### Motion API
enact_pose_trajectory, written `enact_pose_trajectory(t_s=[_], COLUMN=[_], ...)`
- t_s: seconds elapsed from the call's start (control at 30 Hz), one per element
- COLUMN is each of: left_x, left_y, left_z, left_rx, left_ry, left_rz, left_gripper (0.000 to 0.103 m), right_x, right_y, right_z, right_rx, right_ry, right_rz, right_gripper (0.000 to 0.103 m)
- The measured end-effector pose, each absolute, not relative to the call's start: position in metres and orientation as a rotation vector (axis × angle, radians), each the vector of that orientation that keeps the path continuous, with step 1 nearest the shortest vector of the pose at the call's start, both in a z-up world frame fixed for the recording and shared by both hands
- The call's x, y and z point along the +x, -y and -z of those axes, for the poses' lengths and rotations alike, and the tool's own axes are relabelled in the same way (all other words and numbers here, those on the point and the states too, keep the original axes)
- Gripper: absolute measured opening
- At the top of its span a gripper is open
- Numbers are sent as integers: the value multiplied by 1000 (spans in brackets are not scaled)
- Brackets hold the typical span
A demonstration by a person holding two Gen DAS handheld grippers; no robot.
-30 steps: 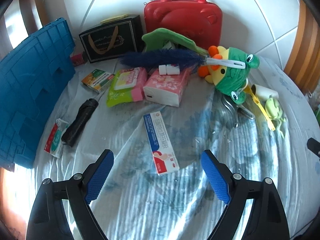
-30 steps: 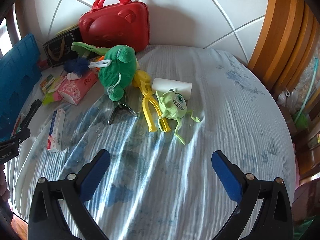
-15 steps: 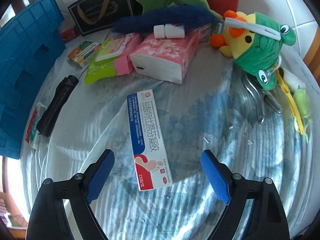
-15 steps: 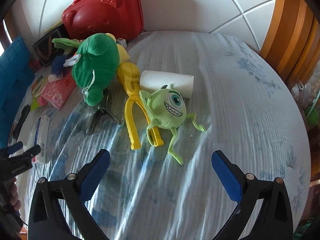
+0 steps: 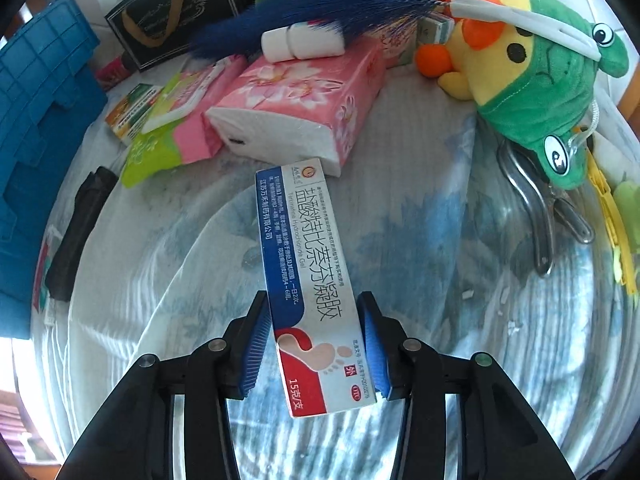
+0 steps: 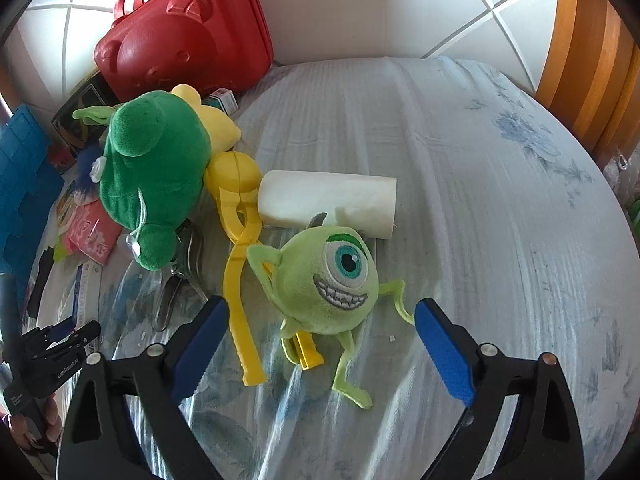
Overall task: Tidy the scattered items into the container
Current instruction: 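Grasp the blue-white foot-cream box with the left tool while the right tool approaches the green plush, then close the right tool on the green one-eyed plush and lift it, then carry the foot-cream box and plush toward the blue crate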
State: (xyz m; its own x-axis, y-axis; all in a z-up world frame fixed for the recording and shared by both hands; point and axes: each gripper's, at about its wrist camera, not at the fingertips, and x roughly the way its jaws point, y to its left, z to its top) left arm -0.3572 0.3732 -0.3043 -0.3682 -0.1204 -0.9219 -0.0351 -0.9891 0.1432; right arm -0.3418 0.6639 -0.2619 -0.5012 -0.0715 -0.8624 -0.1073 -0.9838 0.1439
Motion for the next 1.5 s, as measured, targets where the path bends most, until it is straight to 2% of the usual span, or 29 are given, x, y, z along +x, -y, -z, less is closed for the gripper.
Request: enact_pose_trajectory(t_s=[0.23,0.33,0.67,1.03,1.5], left_x=[-370,-374,-359,-290,-206], left_y=[-395,-402,-406,-390,-325], left_z=[296,296,282,231,159], left_rx=[1704,1705,1663,1519,1257], left_ry=[224,230,253,219,142], left_rz=[2619,2627,2684,2764,2767], left_gripper=[42,41,40,39,39], right_x=[-359,-364,-346,-274,-224], right_y=[-668,-668,-662,-634,-537], right_z=[276,287,281,229,163], right_rx=[-1585,-1633,-1601,-1523,-1445], right_ry=[-286,-292,-272,-207,-44], right_rz=[-2672,-2658,-2664,-2779,-3079], right_gripper=[89,63,61,61,61])
